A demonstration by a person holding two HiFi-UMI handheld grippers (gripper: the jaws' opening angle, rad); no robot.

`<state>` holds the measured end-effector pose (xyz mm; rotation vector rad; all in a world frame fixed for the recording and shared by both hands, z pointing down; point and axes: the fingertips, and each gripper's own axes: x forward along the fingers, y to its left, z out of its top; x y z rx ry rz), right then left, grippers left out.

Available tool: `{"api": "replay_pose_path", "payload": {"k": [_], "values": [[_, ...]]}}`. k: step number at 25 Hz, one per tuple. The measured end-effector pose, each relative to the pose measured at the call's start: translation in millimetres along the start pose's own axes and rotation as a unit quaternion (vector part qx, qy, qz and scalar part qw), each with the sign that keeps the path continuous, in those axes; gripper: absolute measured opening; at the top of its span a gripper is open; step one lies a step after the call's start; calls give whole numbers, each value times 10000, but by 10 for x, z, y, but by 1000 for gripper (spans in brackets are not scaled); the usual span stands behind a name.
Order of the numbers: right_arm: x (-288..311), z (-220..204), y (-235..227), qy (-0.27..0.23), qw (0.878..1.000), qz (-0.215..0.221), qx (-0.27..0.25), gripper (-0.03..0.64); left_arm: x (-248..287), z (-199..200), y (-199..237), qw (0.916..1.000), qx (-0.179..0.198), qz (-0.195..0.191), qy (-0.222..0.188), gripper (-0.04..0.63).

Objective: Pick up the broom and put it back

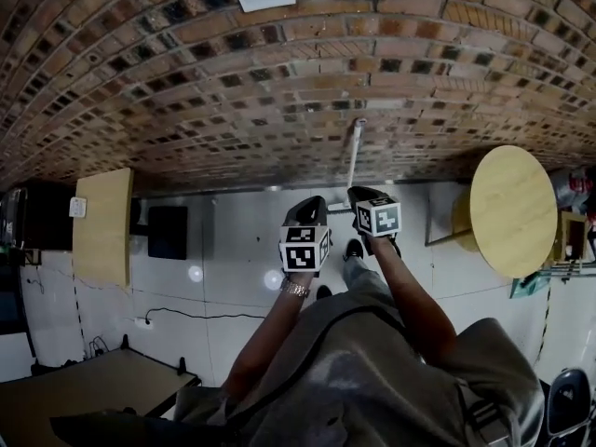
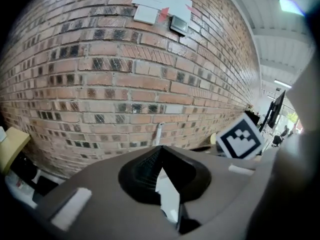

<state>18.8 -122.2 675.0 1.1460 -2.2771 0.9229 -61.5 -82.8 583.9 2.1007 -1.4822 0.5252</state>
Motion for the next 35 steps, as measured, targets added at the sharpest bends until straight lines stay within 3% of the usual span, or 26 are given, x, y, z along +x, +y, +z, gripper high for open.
{"api": "replay_pose_path", "payload": {"k": [6, 12, 17, 26, 35], "values": [[-669, -430, 948, 12, 9999, -3, -140, 0, -412, -394, -161, 9993, 70, -352, 56, 2], [-1098, -698, 1306, -46, 9985, -279, -463, 0, -692, -710, -415, 9977, 127, -627, 205, 2], [-1252, -724, 1324, -65, 9984, -339, -438, 0, -766, -709, -538, 9977, 173, -637, 151, 2], [-1441, -322, 1101, -461, 9963, -594, -426, 0, -686, -386, -730, 9983, 212, -539, -82, 0], [-1588, -244, 917, -542, 9958, -562, -483, 0, -682, -274, -983, 9977, 394, -531, -121, 0]]}}
